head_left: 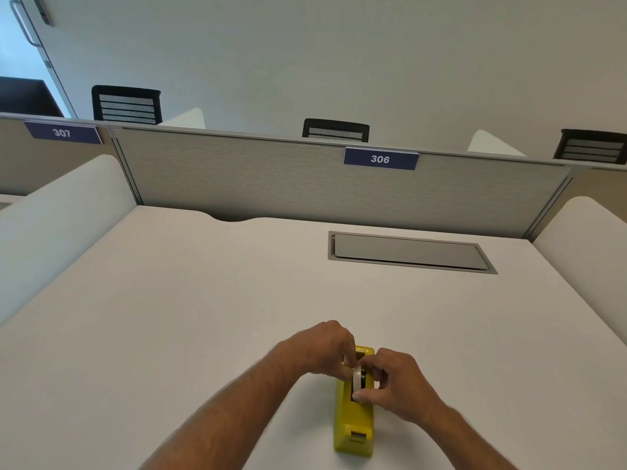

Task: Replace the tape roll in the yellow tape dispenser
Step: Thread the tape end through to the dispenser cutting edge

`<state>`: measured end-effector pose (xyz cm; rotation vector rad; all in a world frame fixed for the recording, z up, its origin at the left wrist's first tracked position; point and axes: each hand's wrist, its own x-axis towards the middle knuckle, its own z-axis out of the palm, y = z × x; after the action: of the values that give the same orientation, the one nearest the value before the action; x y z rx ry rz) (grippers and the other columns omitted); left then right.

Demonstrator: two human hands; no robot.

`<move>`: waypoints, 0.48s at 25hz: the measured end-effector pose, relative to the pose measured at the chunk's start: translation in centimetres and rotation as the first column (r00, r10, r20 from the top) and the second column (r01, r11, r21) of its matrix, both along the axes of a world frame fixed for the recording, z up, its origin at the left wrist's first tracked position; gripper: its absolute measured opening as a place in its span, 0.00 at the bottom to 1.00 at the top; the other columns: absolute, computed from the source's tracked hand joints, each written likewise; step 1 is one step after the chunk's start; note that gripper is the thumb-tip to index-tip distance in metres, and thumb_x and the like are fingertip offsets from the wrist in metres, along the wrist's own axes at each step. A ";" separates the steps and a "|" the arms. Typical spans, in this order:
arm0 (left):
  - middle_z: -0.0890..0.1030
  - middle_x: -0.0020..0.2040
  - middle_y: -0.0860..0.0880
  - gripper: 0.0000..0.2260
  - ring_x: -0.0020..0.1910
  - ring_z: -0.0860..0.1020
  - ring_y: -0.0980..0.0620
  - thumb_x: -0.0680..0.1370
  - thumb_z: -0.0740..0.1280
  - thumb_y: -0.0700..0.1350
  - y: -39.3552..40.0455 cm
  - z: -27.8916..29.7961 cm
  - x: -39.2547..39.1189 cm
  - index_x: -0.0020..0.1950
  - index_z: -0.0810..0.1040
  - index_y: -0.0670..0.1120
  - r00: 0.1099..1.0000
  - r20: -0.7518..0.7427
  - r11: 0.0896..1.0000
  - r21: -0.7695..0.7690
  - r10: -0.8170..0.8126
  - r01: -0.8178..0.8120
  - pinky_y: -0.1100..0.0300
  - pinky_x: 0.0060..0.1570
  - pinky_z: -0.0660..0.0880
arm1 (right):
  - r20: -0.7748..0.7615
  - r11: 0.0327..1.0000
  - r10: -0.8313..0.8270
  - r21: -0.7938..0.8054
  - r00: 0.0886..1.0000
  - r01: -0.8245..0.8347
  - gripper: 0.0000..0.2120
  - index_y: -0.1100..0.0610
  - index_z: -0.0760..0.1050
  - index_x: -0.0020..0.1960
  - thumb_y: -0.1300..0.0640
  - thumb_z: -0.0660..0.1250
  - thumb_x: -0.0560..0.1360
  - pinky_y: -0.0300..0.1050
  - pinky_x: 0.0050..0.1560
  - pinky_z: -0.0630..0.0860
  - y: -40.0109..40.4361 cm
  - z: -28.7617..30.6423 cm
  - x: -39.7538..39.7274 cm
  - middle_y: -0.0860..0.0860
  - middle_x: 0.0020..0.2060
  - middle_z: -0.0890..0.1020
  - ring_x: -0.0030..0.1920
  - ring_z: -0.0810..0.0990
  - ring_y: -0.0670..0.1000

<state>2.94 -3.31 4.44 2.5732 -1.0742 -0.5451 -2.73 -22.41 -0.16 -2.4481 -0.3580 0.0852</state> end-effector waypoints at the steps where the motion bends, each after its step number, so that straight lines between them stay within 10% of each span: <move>1: 0.83 0.57 0.45 0.13 0.52 0.80 0.48 0.76 0.73 0.45 0.0 0.1 0.1 0.60 0.84 0.43 1.000 -0.006 1.000 -0.003 -0.004 0.004 0.53 0.55 0.79 | -0.003 1.000 -0.001 0.002 1.000 0.001 0.22 0.47 0.83 0.51 0.39 0.79 0.61 0.34 0.35 0.72 0.0 0.0 0.0 0.39 0.33 0.74 0.34 0.74 0.44; 12: 0.83 0.51 0.48 0.22 0.50 0.79 0.49 0.70 0.76 0.58 -0.9 -0.4 -0.7 0.58 0.83 0.46 0.994 0.104 0.997 0.077 0.022 -0.030 0.52 0.50 0.79 | 0.001 1.000 -0.005 -0.005 1.000 0.005 0.21 0.46 0.83 0.49 0.37 0.78 0.60 0.34 0.33 0.70 -0.1 -0.2 0.2 0.39 0.31 0.73 0.33 0.72 0.43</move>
<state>2.19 -4.20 4.08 2.7060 -1.0707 -0.4611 -2.57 -22.49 -0.35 -2.4541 -0.3521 0.0830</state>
